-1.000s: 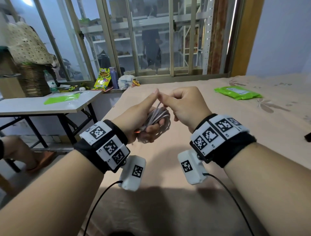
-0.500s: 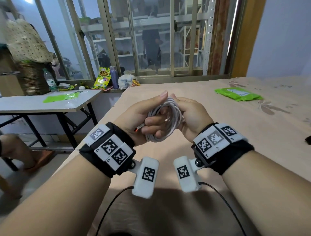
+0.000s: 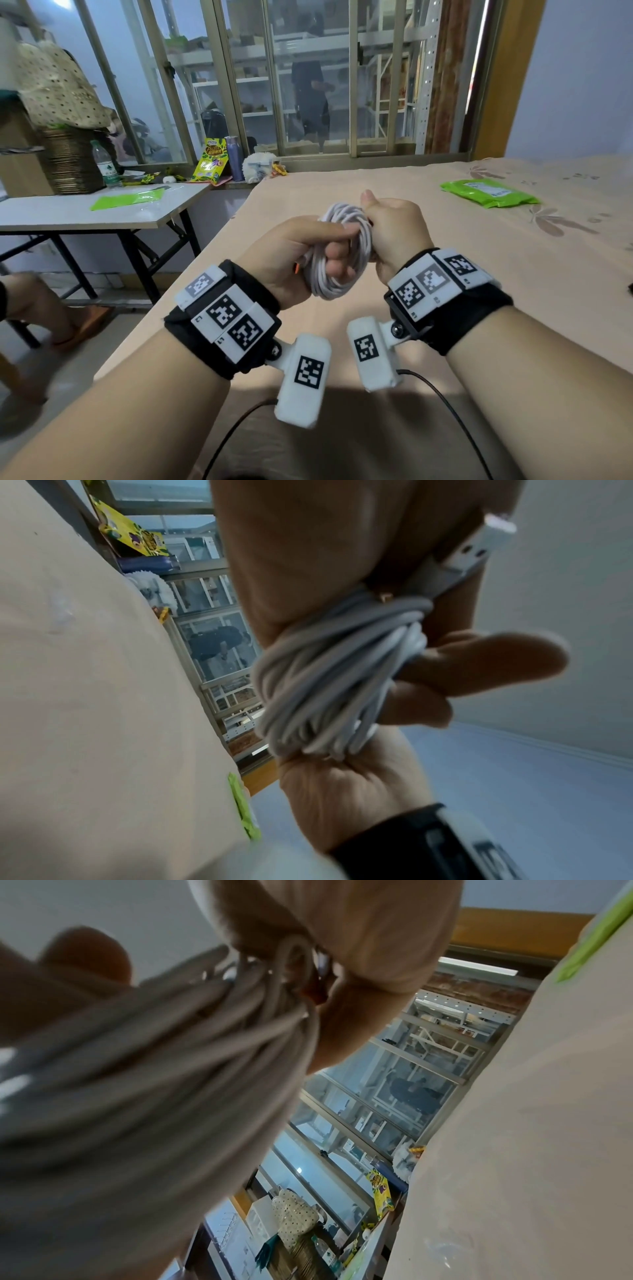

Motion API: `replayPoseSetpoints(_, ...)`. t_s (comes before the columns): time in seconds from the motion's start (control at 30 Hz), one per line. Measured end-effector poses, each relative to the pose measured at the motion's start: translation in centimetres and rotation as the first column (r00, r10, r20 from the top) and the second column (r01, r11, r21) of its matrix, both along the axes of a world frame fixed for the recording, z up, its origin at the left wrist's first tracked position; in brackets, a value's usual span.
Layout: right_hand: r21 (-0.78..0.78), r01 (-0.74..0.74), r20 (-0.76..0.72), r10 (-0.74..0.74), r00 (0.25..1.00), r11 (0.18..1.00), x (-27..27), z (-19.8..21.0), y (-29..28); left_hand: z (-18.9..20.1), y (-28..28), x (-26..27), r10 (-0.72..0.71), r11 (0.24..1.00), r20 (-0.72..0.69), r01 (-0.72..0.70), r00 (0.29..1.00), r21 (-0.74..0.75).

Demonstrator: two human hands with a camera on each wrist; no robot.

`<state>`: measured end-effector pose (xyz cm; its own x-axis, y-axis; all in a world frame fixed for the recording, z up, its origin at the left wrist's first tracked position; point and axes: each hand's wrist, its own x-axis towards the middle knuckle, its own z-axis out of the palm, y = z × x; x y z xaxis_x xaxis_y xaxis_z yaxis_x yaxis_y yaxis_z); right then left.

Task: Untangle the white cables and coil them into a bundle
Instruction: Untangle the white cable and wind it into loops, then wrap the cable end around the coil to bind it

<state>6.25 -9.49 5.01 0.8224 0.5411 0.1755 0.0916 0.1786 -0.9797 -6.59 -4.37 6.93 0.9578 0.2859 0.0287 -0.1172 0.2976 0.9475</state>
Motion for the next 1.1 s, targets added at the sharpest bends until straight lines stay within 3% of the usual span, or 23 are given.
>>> replayPoseSetpoints(0.1, -0.008, 0.026, -0.007, -0.026, 1.000, 1.000, 0.2, 0.3, -0.4, -0.6, -0.4, -0.5, -0.025, 1.000, 0.001, 0.025, 1.000, 0.011)
replayPoseSetpoints(0.23, 0.012, -0.046, -0.088, 0.047, 0.995, 0.999, -0.3, 0.5, -0.3, -0.1, -0.7, -0.9, 0.002, 0.999, 0.028, 0.000, 1.000, -0.048)
replayPoseSetpoints(0.43, 0.168, -0.194, -0.246, 0.232, 0.941, 0.966, -1.6, 1.5, -0.3, 1.1, 0.3, -0.5, 0.176, 0.981, 0.043, -0.172, 0.983, -0.088)
replayPoseSetpoints(0.7, 0.274, -0.255, -0.376, 0.347, 0.859, 0.927, -2.0, 1.3, -0.5, 0.9, 1.2, 0.3, 0.359, 0.924, 0.056, -0.347, 0.932, -0.159)
replayPoseSetpoints(0.9, 0.295, -0.205, -0.335, 0.302, 0.892, 0.933, -2.6, 0.8, -0.9, 0.7, 1.7, 0.6, 0.435, 0.898, 0.061, -0.429, 0.898, -0.096)
replayPoseSetpoints(1.1, 0.392, -0.256, -0.368, 0.406, 0.836, 0.883, -2.7, 0.6, -0.9, 1.1, 2.3, 1.5, 0.452, 0.886, 0.111, -0.430, 0.885, -0.175)
